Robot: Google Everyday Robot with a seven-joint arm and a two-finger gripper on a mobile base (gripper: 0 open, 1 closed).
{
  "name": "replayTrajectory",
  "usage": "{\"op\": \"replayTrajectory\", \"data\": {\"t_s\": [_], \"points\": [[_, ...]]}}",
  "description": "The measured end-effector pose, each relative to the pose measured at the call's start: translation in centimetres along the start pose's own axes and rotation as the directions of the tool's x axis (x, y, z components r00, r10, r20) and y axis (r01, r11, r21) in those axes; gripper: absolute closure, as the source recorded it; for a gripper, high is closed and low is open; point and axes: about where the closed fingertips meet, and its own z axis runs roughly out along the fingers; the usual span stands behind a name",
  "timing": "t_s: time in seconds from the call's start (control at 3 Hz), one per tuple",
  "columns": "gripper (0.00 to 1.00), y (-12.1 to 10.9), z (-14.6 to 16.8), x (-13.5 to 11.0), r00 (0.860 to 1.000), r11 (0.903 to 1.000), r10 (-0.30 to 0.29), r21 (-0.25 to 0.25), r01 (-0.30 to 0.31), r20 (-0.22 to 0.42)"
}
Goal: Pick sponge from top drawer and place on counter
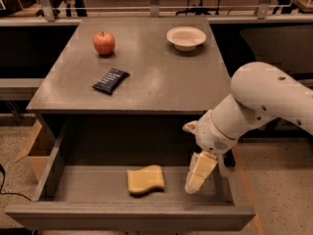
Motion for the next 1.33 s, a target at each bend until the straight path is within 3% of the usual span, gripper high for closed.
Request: {"op": "replayTrajectory", "data": {"t_s": [0.67, 1.0, 1.33], "points": [[0.00, -2.0, 5.4, -2.0, 0.993, 0.9972, -0.057, 0.055, 0.051, 0.106], [0.00, -3.6, 8.5, -3.5, 0.980, 0.9950, -0.066, 0.086, 0.050, 0.186], [0.00, -4.6, 10.4, -4.3, 0.973, 0.9940, -0.071, 0.096, 0.051, 0.218]]}}
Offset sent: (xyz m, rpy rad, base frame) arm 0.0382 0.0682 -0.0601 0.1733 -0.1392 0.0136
